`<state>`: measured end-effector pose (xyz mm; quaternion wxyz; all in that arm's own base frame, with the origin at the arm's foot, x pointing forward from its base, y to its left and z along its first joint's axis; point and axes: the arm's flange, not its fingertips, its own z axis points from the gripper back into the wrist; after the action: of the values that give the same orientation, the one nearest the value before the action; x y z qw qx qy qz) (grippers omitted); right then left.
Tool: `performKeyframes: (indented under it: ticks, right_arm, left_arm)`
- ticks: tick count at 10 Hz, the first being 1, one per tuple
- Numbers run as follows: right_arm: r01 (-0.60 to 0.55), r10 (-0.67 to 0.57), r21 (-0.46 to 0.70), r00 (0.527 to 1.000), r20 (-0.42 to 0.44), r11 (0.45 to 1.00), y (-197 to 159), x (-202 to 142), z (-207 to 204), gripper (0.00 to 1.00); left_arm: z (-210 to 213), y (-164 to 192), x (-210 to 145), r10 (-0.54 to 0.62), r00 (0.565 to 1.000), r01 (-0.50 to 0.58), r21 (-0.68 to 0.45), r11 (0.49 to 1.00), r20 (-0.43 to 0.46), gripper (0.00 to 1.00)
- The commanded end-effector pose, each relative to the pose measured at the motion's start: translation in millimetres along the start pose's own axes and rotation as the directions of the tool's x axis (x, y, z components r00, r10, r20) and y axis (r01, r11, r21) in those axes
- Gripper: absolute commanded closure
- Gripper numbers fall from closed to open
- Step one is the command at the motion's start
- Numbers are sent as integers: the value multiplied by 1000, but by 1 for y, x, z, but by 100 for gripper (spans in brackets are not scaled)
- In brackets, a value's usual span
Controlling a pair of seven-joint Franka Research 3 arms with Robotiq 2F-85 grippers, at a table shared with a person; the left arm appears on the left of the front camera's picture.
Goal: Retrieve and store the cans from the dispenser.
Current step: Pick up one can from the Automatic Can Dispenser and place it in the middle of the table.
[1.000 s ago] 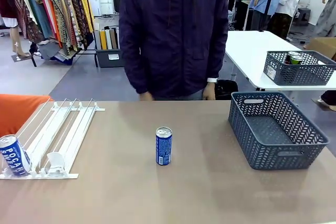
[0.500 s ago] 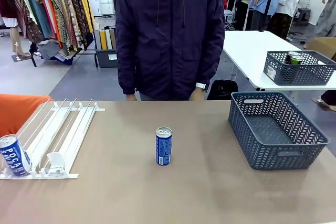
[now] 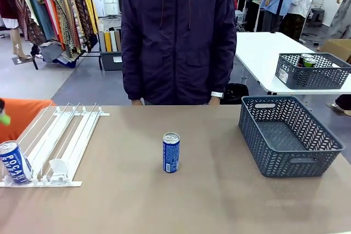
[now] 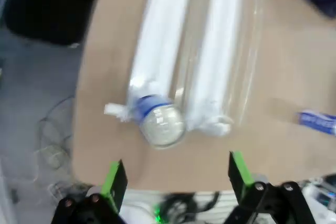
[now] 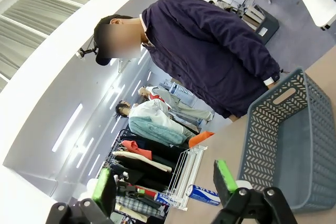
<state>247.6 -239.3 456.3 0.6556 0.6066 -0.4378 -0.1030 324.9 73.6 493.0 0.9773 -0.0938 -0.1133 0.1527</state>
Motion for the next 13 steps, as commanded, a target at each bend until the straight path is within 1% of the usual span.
performKeyframes:
  ticks: [1,2,3,4,6,7,8,9,11,13]
  right_arm:
    - [9,-9,16,1000,21,1000,5,3,-3,0]
    - [9,-9,16,1000,21,1000,5,3,-3,0]
    - [9,-9,16,1000,21,1000,5,3,-3,0]
    - [9,-9,16,1000,21,1000,5,3,-3,0]
    - [9,-9,16,1000,21,1000,5,3,-3,0]
    - [9,-9,16,1000,21,1000,5,3,-3,0]
    - [9,-9,16,1000,21,1000,5,3,-3,0]
    - [9,-9,16,1000,21,1000,5,3,-3,0]
    - [9,-9,16,1000,21,1000,5,3,-3,0]
    - [9,-9,16,1000,21,1000,5,3,-3,0]
  left_arm:
    - [-24,-14,-9,-37,993,53,149,987,-109,0]
    - [-30,-19,-6,-71,997,74,227,971,-22,0]
    - [-27,-23,5,-85,990,63,182,981,115,0]
    - [-21,-18,1,-42,998,51,180,982,-54,0]
    - [-21,-18,1,-42,998,51,180,982,-54,0]
    - [-22,-26,7,-74,997,77,183,980,-23,0]
    - [-34,-34,12,-35,999,37,244,969,-10,0]
    - [-44,-39,11,-67,996,77,215,974,-52,0]
    - [-65,-44,13,-70,991,96,241,966,-114,0]
    - [-81,-44,17,-41,989,79,277,957,-142,0]
